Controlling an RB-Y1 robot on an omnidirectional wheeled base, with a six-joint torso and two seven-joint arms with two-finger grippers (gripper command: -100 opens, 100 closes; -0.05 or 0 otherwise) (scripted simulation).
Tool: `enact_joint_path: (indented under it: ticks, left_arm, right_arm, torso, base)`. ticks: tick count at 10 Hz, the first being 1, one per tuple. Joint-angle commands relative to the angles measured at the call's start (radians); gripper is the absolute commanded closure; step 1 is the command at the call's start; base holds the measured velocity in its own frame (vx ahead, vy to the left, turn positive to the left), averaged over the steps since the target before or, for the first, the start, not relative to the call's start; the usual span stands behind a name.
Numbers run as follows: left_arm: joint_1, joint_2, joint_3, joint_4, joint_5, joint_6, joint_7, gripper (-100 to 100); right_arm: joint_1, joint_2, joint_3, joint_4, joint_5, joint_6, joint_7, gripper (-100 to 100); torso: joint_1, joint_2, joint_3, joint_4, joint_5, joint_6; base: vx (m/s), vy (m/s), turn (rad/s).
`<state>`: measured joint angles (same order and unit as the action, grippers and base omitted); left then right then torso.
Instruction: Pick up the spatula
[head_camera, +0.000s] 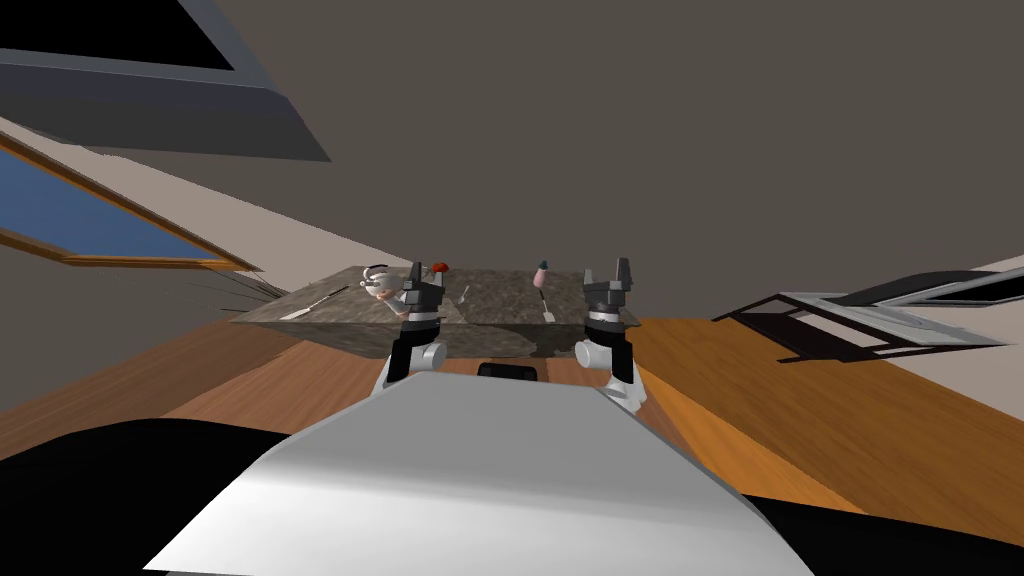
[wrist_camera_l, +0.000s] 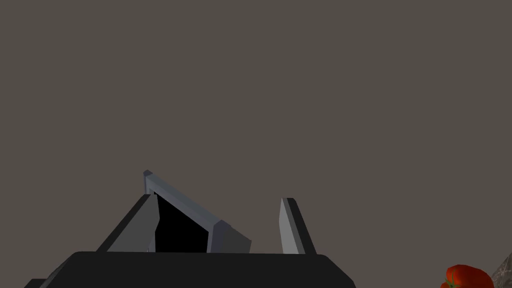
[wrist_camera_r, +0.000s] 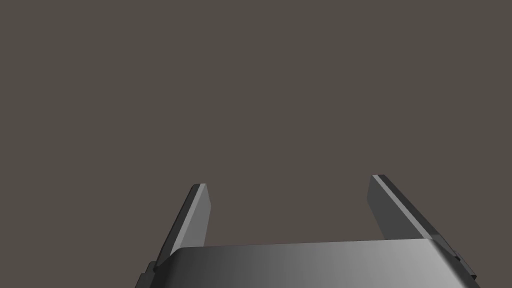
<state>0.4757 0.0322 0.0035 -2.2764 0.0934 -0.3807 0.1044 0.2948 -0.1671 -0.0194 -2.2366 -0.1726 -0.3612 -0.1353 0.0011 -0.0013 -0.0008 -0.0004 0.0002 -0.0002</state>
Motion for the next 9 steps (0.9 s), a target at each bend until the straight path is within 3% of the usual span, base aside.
enact_joint_path:
  ticks: [1, 2, 3, 4, 5, 6, 9]
  left_arm:
    - [0.0, 0.0, 0.0, 0.0, 0.0, 0.0, 0.0, 0]
    - [0.0, 0.0, 0.0, 0.0, 0.0, 0.0, 0.0, 0]
    - [0.0, 0.0, 0.0, 0.0, 0.0, 0.0, 0.0, 0]
    - [0.0, 0.0, 0.0, 0.0, 0.0, 0.0, 0.0, 0]
    - [0.0, 0.0, 0.0, 0.0, 0.0, 0.0, 0.0, 0]
    - [0.0, 0.0, 0.0, 0.0, 0.0, 0.0, 0.0, 0]
    - [0.0, 0.0, 0.0, 0.0, 0.0, 0.0, 0.0, 0]
  right_arm:
    - [-0.041, -0.012, -0.005, 0.011, -0.014, 0.05, -0.042, -100]
    - [-0.08, -0.028, -0.005, 0.037, -0.033, 0.076, -0.074, -100]
    - [-0.087, -0.028, -0.005, 0.037, -0.033, 0.101, -0.089, -100]
    - [-0.134, -0.043, -0.006, 0.065, -0.053, 0.129, -0.125, -100]
    - [-0.135, -0.043, -0.006, 0.065, -0.053, 0.153, -0.139, -100]
    - [-0.177, -0.058, -0.006, 0.095, -0.074, 0.181, -0.174, -100]
    - [-0.233, -0.072, -0.007, 0.126, -0.094, 0.262, -0.243, -100]
  torso:
    - [0.0, 0.0, 0.0, 0.0, 0.0, 0.0]
    - [0.0, 0.0, 0.0, 0.0, 0.0, 0.0]
    - [0.0, 0.0, 0.0, 0.0, 0.0, 0.0]
    - [0.0, 0.0, 0.0, 0.0, 0.0, 0.0]
    - [0.0, 0.0, 0.0, 0.0, 0.0, 0.0]
    - [-0.001, 0.0, 0.0, 0.0, 0.0, 0.0]
    - [0.0, 0.0, 0.0, 0.0, 0.0, 0.0]
  base:
    - [0.007, 0.015, 0.03]
    - [0.008, 0.016, 0.045]
    - [0.006, 0.011, 0.023]
    - [0.006, 0.01, 0.03]
    - [0.006, 0.008, 0.033]
    - [0.008, 0.011, 0.057]
    - [0.007, 0.011, 0.027]
